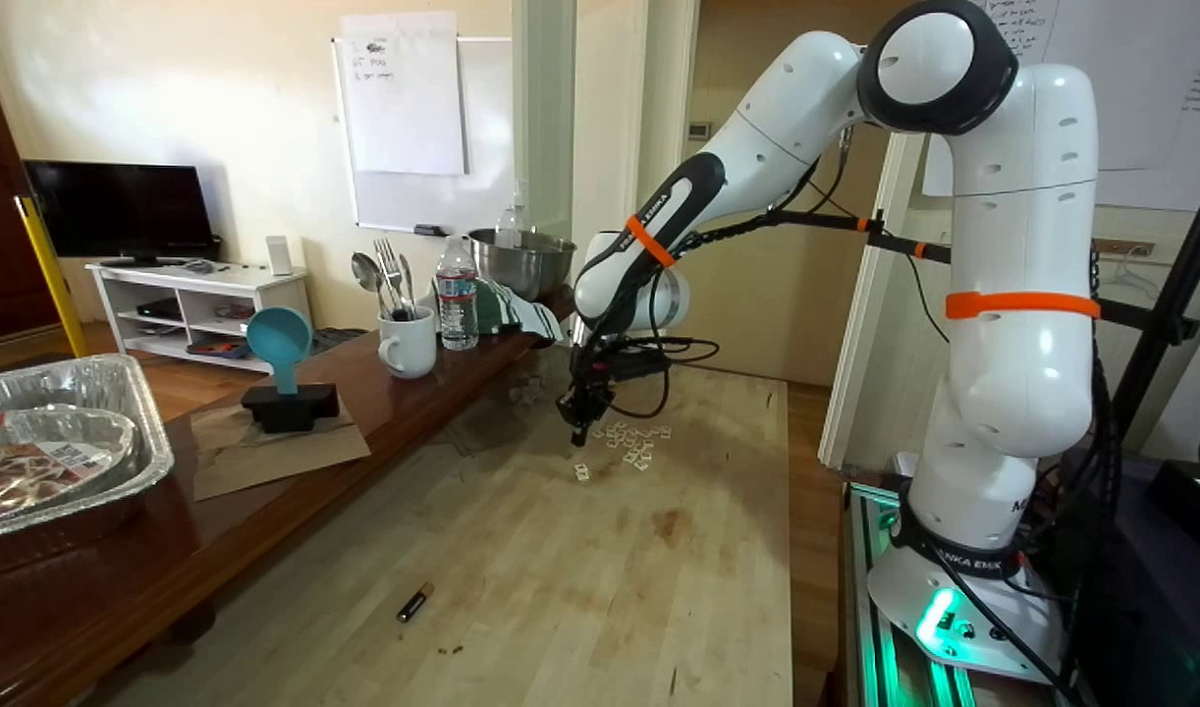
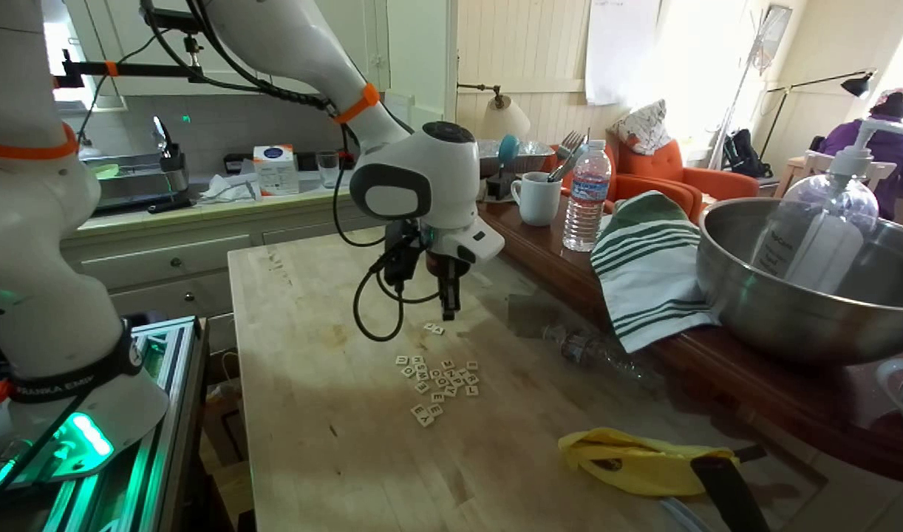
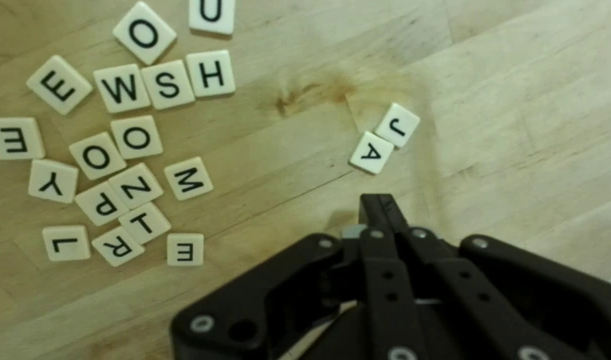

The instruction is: Move three letter tiles to the left.

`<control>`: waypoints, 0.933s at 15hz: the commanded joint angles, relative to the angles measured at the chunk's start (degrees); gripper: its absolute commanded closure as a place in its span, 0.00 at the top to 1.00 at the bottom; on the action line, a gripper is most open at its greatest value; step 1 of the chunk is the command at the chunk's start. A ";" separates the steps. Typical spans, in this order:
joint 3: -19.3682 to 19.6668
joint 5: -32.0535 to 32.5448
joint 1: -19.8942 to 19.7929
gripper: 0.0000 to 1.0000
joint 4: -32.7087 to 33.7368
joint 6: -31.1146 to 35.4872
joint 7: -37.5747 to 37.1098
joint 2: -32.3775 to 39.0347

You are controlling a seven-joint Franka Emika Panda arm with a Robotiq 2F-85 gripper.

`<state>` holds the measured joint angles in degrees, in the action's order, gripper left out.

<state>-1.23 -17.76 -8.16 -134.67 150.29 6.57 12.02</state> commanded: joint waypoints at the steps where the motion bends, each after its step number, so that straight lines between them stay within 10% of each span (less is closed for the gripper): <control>1: 1.17 4.78 -0.21 0.00 -2.10 -2.12 8.21 -2.12; 14: 2.40 10.70 -3.37 0.00 -2.95 3.15 29.95 0.18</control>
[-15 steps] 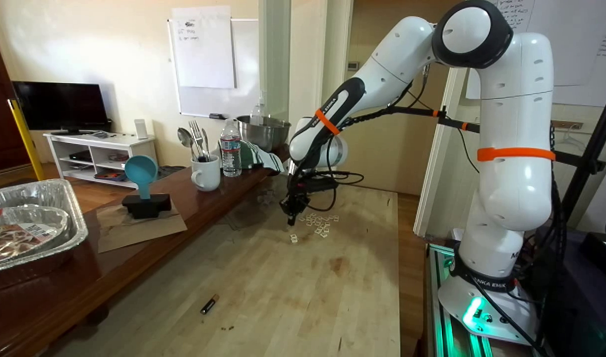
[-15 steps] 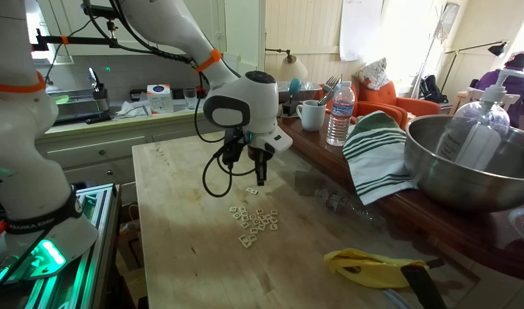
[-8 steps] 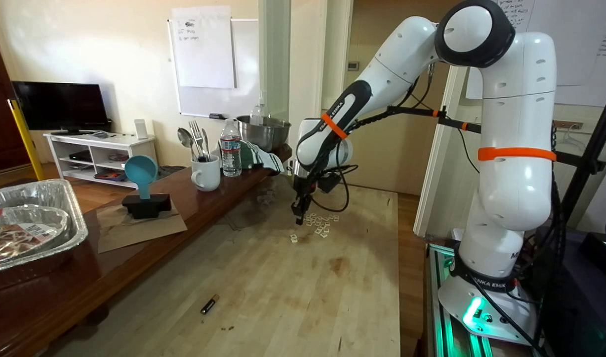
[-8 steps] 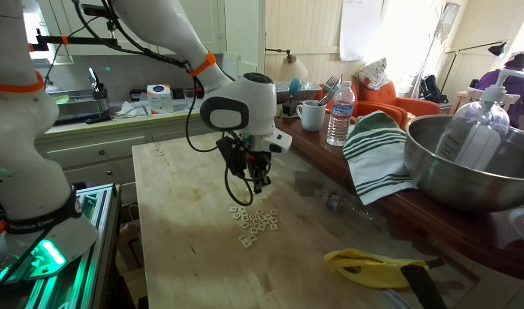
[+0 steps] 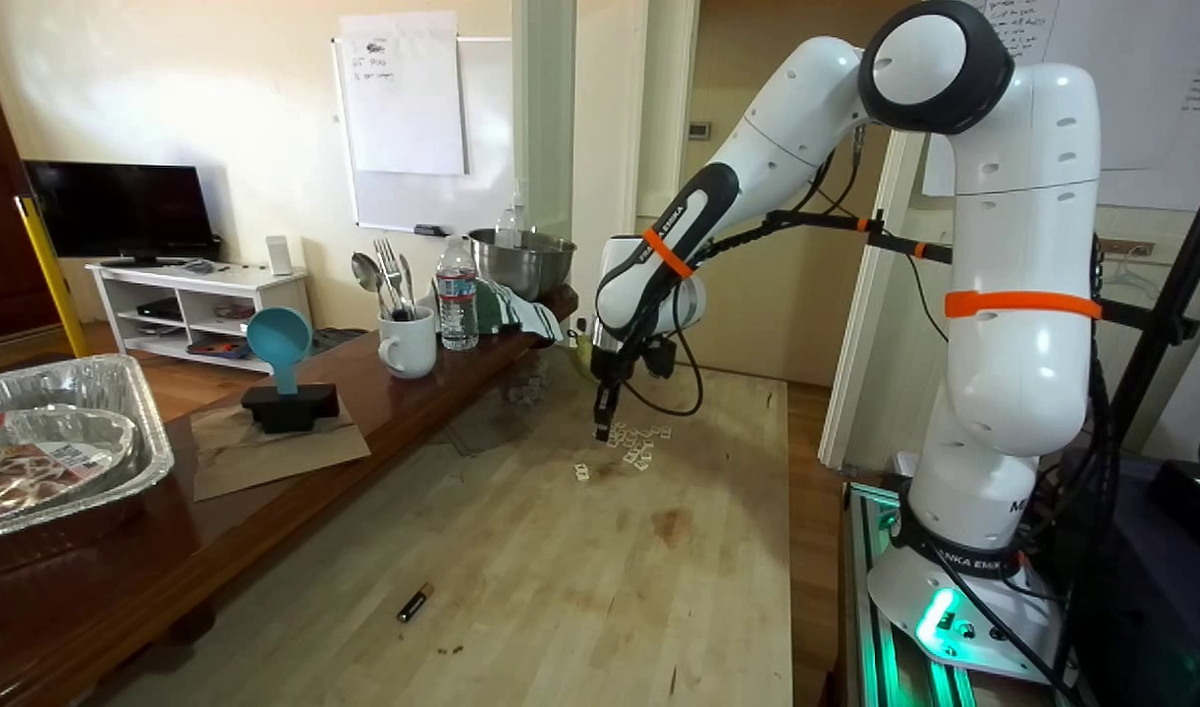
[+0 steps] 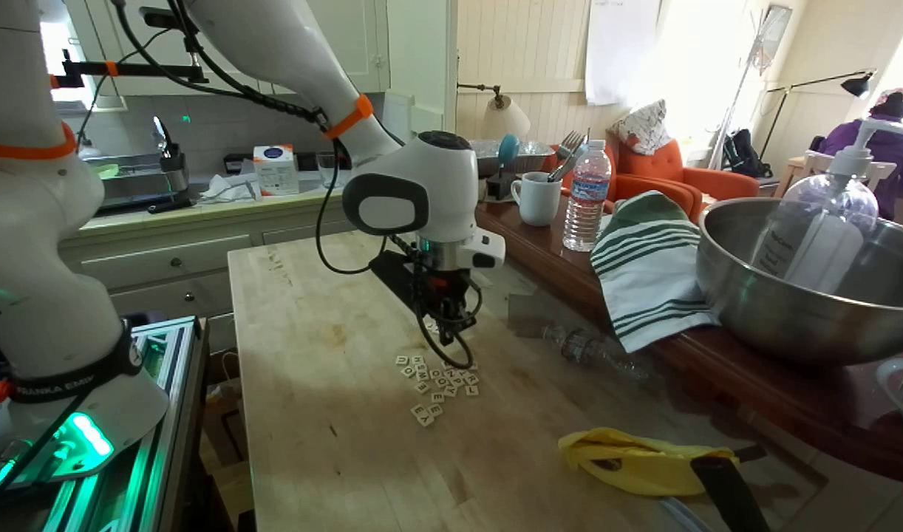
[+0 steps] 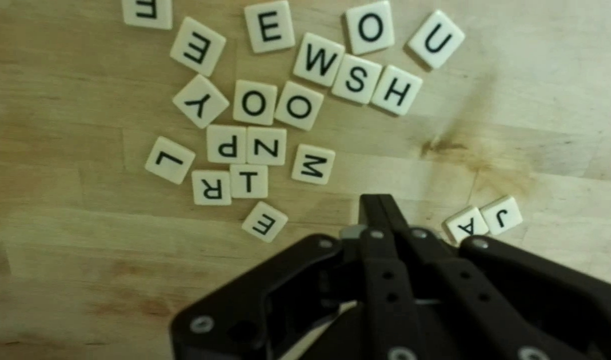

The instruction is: Move three letter tiles to the left.

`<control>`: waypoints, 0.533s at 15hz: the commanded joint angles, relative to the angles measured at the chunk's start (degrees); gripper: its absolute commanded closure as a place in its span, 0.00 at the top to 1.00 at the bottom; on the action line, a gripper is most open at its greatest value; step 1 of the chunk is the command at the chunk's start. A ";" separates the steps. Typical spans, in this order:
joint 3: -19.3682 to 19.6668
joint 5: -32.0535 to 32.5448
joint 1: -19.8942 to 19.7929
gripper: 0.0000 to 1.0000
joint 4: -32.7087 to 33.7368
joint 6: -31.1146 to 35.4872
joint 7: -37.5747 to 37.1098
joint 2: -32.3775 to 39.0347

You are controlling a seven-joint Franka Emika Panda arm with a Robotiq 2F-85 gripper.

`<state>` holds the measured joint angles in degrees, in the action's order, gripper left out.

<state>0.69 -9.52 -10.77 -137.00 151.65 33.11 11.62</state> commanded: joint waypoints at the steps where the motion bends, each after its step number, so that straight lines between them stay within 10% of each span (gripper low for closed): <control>1: 0.72 3.26 -0.87 0.00 -0.51 1.67 4.44 0.83; 8: -0.39 -0.41 -2.06 0.01 0.47 -0.15 10.40 1.34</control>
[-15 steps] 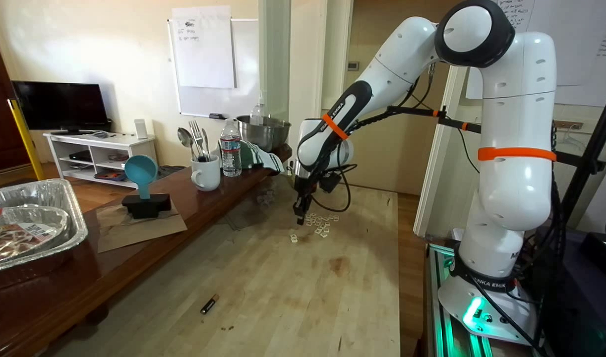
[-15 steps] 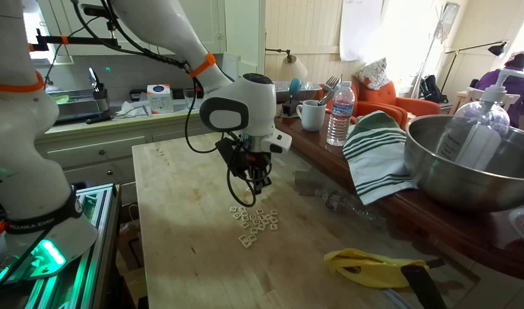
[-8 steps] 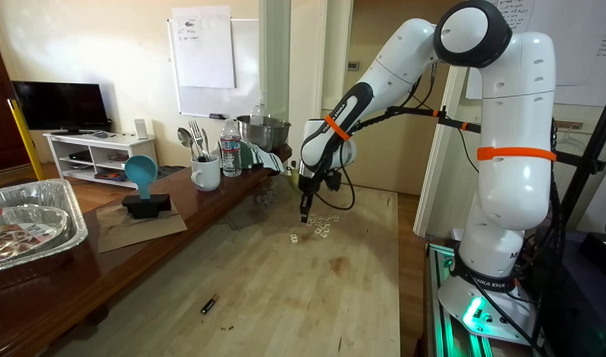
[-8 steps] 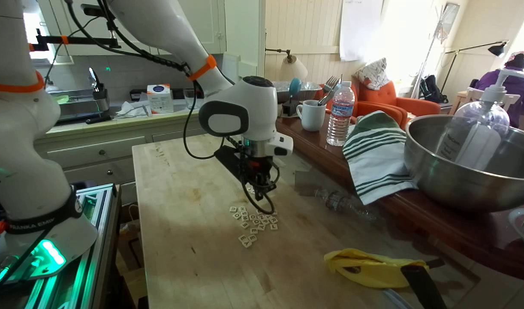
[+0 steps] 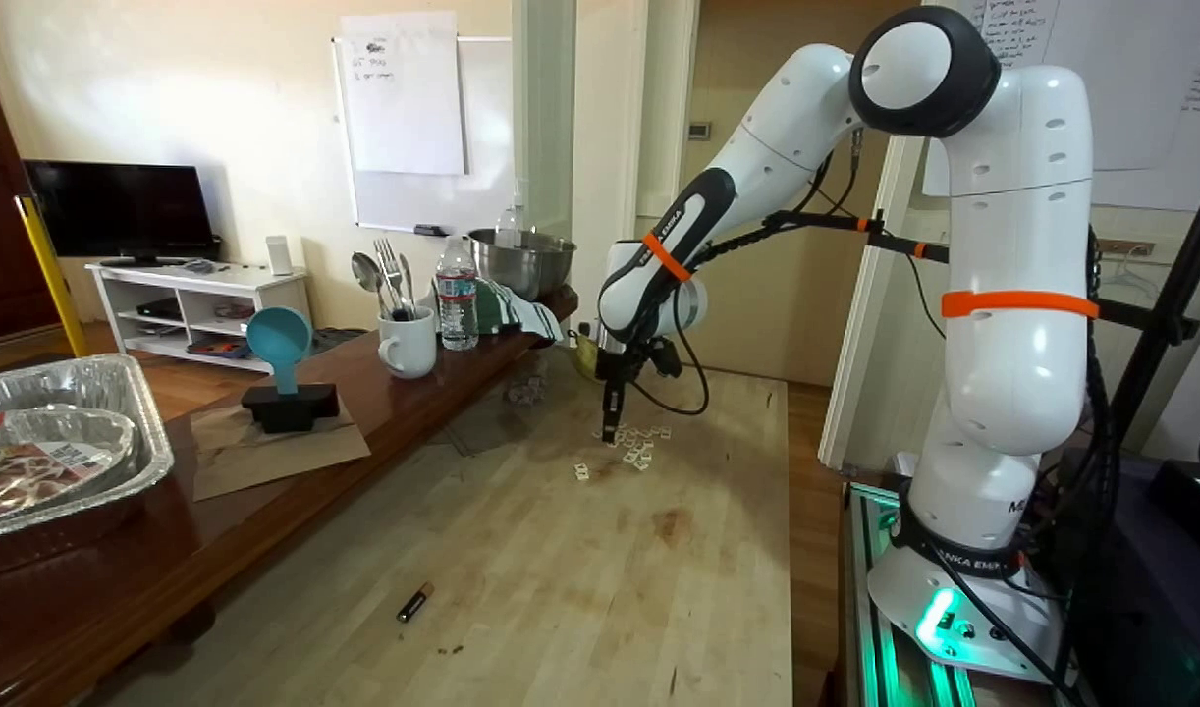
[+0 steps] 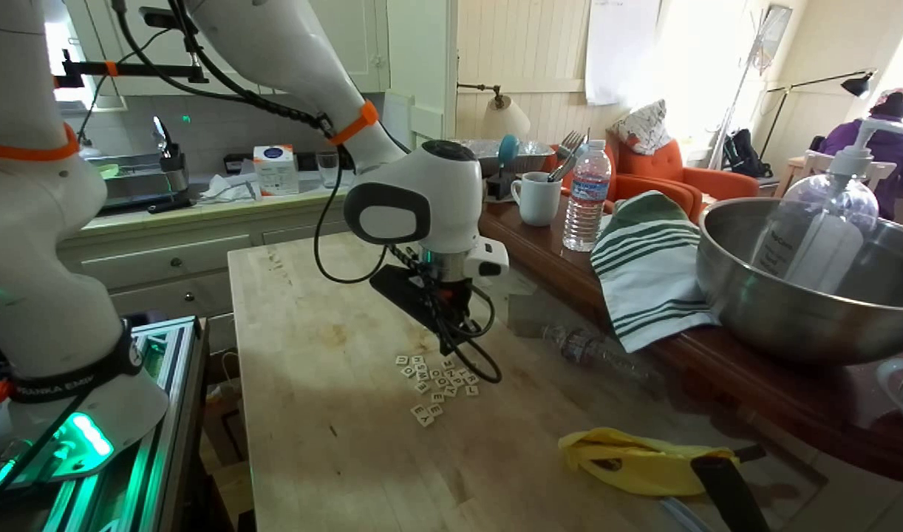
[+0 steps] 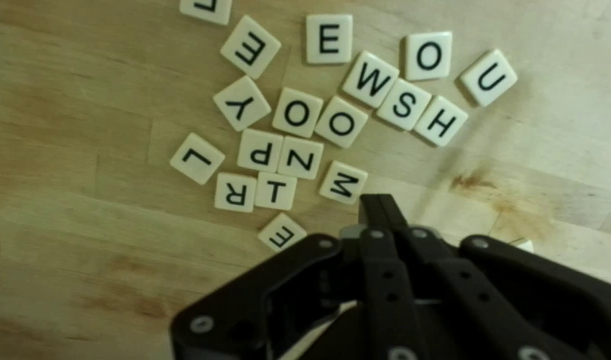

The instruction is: Move three letter tiles to the left.

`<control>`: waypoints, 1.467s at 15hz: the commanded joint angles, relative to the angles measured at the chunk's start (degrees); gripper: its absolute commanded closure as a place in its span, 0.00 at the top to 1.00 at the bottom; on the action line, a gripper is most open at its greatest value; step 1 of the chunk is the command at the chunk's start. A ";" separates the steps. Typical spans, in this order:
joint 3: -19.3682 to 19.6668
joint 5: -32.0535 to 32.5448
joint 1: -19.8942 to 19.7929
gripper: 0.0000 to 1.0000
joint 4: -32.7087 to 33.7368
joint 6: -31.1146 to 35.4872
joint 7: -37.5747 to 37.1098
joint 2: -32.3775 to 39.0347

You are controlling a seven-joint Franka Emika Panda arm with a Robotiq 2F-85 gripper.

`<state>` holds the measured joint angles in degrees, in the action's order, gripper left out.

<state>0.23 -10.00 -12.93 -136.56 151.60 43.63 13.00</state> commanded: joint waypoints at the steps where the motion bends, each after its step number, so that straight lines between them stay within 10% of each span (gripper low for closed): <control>1: -0.07 -0.20 -0.04 0.01 0.14 -0.10 0.30 0.10; 11: 1.47 12.30 1.43 0.00 -1.18 5.99 1.23 1.44; 22: 0.00 11.66 0.27 0.00 -0.99 9.40 3.73 3.62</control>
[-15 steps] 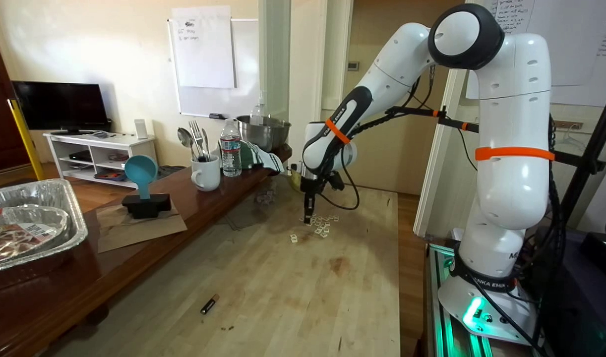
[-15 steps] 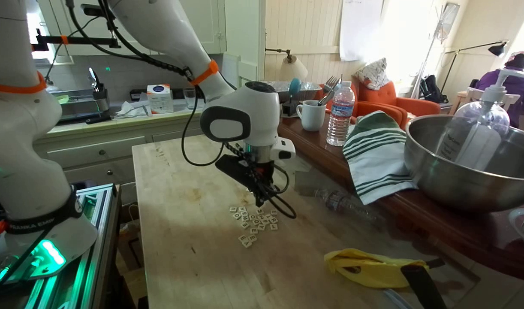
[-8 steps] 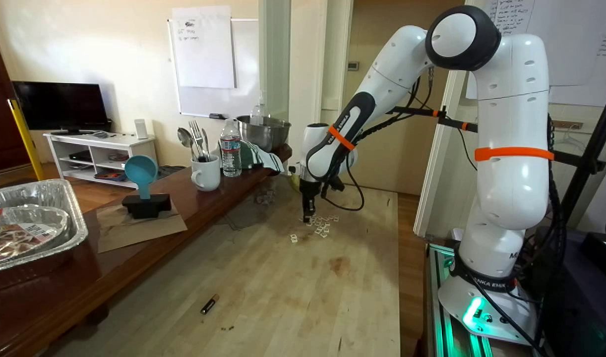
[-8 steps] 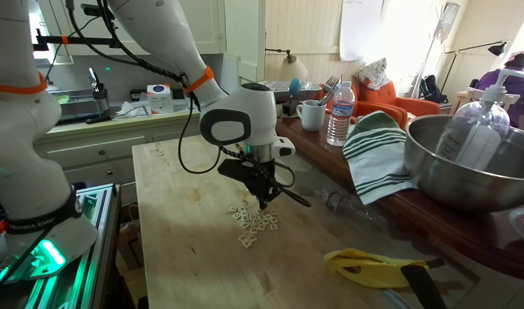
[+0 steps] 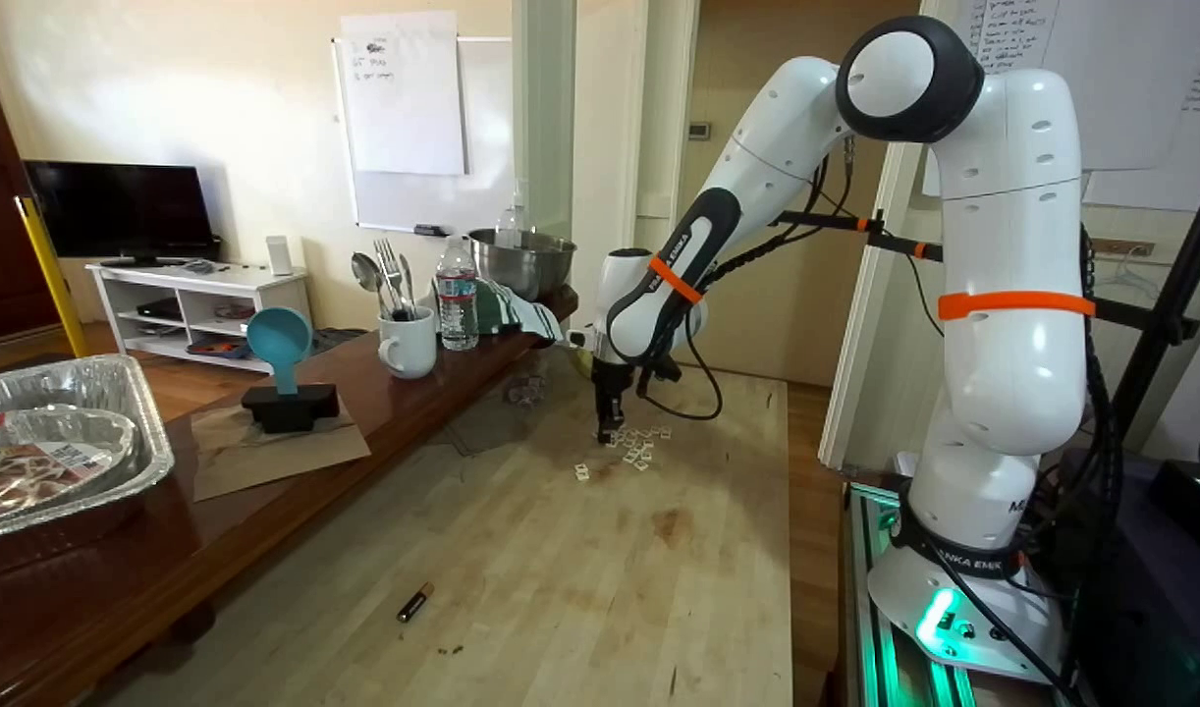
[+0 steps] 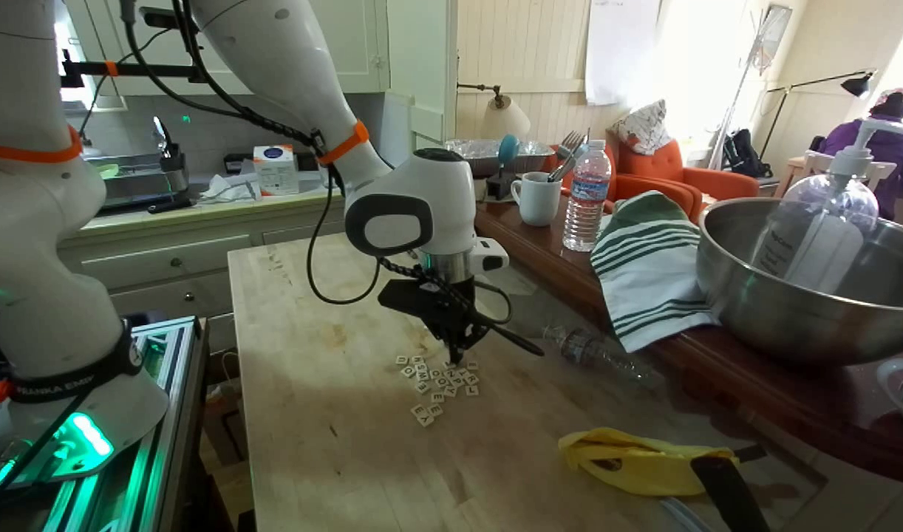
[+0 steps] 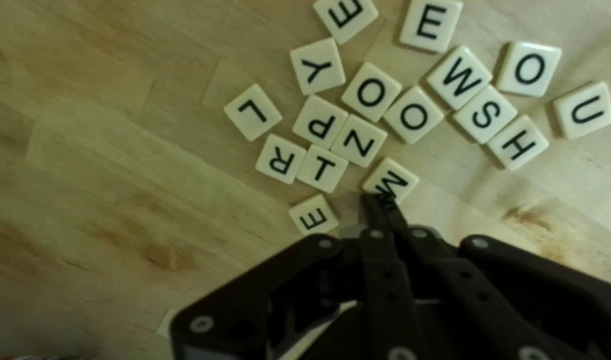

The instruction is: Move three letter tiles to the left.

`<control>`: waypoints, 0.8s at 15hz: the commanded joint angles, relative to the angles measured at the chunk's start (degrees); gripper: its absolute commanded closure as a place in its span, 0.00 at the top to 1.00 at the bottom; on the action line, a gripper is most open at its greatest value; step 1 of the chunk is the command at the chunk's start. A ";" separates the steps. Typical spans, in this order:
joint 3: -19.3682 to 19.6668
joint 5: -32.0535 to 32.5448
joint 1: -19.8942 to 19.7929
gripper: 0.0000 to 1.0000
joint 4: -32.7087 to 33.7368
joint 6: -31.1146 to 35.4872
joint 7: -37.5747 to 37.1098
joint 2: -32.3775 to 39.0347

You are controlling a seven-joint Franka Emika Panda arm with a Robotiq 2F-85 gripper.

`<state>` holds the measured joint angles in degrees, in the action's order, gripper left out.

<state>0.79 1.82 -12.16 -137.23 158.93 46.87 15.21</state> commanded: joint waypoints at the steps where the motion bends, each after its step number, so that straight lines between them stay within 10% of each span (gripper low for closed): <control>1: -0.56 -0.22 -0.32 0.00 -0.28 1.87 -0.03 1.44; 12: 0.17 0.08 2.80 0.00 0.74 1.25 -16.15 2.05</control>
<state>0.60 1.77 -10.76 -137.10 158.95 36.78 15.29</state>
